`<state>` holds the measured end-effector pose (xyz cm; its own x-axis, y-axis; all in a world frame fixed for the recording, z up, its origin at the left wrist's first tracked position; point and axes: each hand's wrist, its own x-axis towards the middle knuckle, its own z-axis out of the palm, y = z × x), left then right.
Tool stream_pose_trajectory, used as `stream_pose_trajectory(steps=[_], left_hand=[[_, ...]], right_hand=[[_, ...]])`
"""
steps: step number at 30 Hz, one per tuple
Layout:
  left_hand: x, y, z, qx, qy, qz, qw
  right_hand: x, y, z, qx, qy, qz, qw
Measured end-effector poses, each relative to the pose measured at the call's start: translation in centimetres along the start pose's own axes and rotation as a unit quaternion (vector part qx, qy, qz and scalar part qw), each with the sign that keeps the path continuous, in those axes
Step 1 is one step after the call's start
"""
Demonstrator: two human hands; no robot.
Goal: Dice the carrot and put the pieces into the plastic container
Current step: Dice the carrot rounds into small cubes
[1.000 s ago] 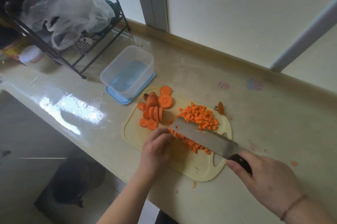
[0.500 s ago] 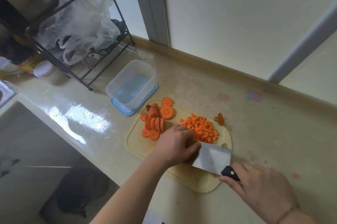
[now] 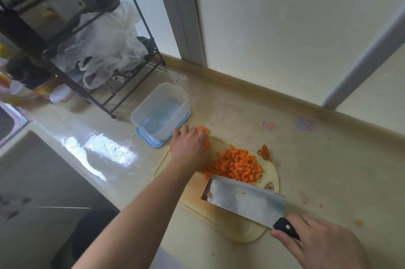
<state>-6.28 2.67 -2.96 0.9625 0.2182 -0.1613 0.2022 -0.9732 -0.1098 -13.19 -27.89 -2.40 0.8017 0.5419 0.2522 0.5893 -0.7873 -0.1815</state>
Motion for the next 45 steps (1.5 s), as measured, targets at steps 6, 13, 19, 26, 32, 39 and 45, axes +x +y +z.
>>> stream_pose_trajectory(steps=[6, 13, 19, 26, 32, 39, 45], left_hand=[[-0.6, 0.2, 0.0, -0.025, 0.056, 0.038, 0.997], [-7.1, -1.8, 1.6, -0.350, 0.319, 0.001, 0.881], [-14.7, -1.7, 9.2, -0.272, 0.248, 0.101, 0.924], [-16.1, -0.8, 10.7, -0.276, 0.209, 0.090, 0.934], [-16.1, -0.3, 10.7, -0.323, 0.266, 0.126, 0.899], [-15.5, 0.4, 12.4, -0.303, 0.238, 0.161, 0.909], [-15.5, 0.3, 12.8, -0.322, 0.237, 0.186, 0.897]], right_hand=[[-0.2, 0.3, 0.2, 0.031, -0.005, 0.024, 0.999], [-0.8, -0.4, -0.7, 0.165, -0.154, 0.168, 0.960], [-0.9, -4.1, 0.0, 0.315, -0.251, 0.206, 0.892], [-0.4, -5.2, 1.3, 0.296, -0.315, 0.256, 0.865], [0.3, -5.0, 0.7, 0.268, -0.331, 0.255, 0.868], [0.1, -6.4, 0.4, 0.230, -0.352, 0.226, 0.879], [-0.1, -6.5, -0.5, 0.227, -0.350, 0.243, 0.876]])
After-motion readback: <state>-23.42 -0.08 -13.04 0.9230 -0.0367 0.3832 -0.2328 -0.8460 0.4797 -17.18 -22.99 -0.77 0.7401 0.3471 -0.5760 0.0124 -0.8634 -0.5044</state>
